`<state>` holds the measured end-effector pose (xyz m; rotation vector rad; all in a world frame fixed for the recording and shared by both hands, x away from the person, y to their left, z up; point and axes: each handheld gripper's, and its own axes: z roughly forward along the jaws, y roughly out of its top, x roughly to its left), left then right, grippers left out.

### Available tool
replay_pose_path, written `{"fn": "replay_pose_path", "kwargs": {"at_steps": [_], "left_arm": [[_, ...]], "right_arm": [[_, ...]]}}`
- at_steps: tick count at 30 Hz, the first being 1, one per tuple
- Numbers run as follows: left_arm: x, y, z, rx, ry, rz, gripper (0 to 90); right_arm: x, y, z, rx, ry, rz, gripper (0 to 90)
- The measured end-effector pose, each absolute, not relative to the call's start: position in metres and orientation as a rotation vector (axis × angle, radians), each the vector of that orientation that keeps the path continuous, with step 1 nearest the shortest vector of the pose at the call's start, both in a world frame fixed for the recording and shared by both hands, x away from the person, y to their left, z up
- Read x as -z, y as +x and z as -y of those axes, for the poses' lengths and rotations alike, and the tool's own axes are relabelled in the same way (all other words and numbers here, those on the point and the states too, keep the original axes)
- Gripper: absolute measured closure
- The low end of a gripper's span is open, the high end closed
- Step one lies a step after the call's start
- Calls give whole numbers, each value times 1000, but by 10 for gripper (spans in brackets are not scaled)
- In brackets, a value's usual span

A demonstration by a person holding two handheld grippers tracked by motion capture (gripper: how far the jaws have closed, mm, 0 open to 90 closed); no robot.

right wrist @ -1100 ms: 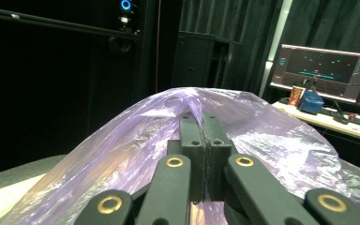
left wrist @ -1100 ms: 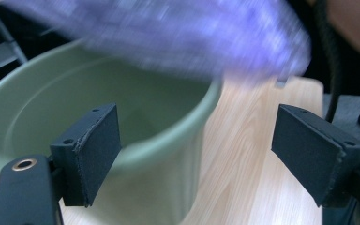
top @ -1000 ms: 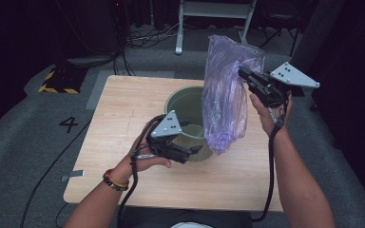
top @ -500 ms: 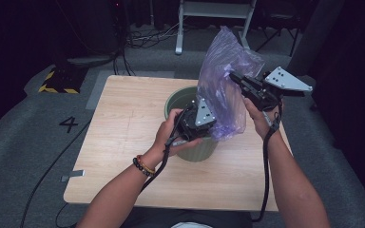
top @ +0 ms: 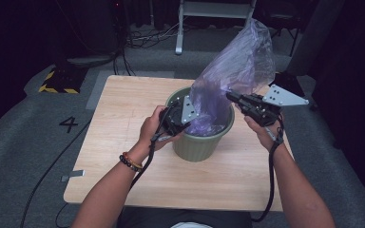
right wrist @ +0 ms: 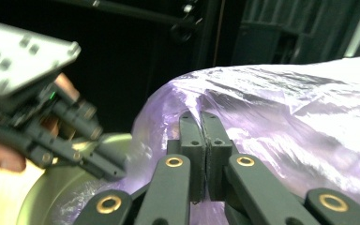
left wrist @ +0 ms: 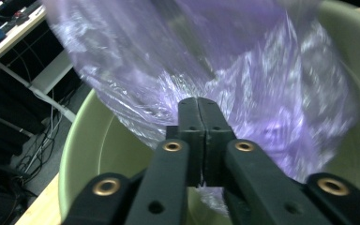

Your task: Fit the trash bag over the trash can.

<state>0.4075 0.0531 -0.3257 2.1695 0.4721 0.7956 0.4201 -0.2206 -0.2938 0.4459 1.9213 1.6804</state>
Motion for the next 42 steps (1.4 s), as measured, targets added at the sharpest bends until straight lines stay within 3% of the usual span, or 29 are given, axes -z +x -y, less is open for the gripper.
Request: {"fn": "replay_pose_path", "kwargs": {"at_steps": [1, 2, 3, 7, 12, 14, 18, 20, 21, 22, 23, 24, 25, 27, 34, 35, 39, 42], "left_arm": [[326, 408, -59, -752, 2135, -487, 550], [326, 408, -59, -752, 2135, -487, 468], [323, 407, -66, -670, 2081, -475, 376], [318, 406, -73, -587, 1998, -465, 284], [318, 408, -60, -553, 2019, -404, 262], [319, 408, -56, -563, 2029, -404, 276], [324, 404, -47, -674, 2109, -339, 704], [325, 403, -48, -667, 2110, -321, 848], [326, 400, -49, -691, 2119, -293, 887], [326, 400, -49, -691, 2119, -293, 892], [327, 399, -51, -682, 2122, -278, 896], [328, 398, -53, -699, 2120, -275, 896], [329, 396, -56, -717, 2114, -281, 896], [331, 395, -60, -703, 2104, -277, 896], [338, 391, -71, -718, 2085, -283, 887], [341, 391, -73, -716, 2084, -288, 880], [346, 390, -79, -694, 2064, -292, 871], [347, 390, -82, -688, 2056, -301, 853]], "right_arm": [[299, 417, 217, -1648, 422, -1950, 898], [299, 417, 217, -1648, 422, -1950, 898], [306, 414, 210, -1621, 399, -1980, 898], [317, 407, 201, -1585, 345, -2022, 897], [323, 397, 194, -1587, 296, -2063, 893], [324, 396, 193, -1595, 290, -2069, 891], [328, 388, 191, -1594, 265, -2096, 863], [329, 386, 190, -1591, 268, -2102, 854], [332, 383, 191, -1597, 271, -2106, 803], [332, 383, 191, -1597, 271, -2106, 803], [333, 378, 194, -1600, 279, -2112, 719], [333, 378, 194, -1600, 279, -2112, 719], [332, 373, 199, -1598, 296, -2111, 585], [330, 368, 205, -1596, 318, -2103, 525], [324, 358, 238, -1630, 421, -2029, 413], [324, 360, 247, -1627, 480, -2007, 365], [328, 370, 248, -1602, 531, -2060, 313], [332, 377, 241, -1595, 536, -2106, 354]]}}
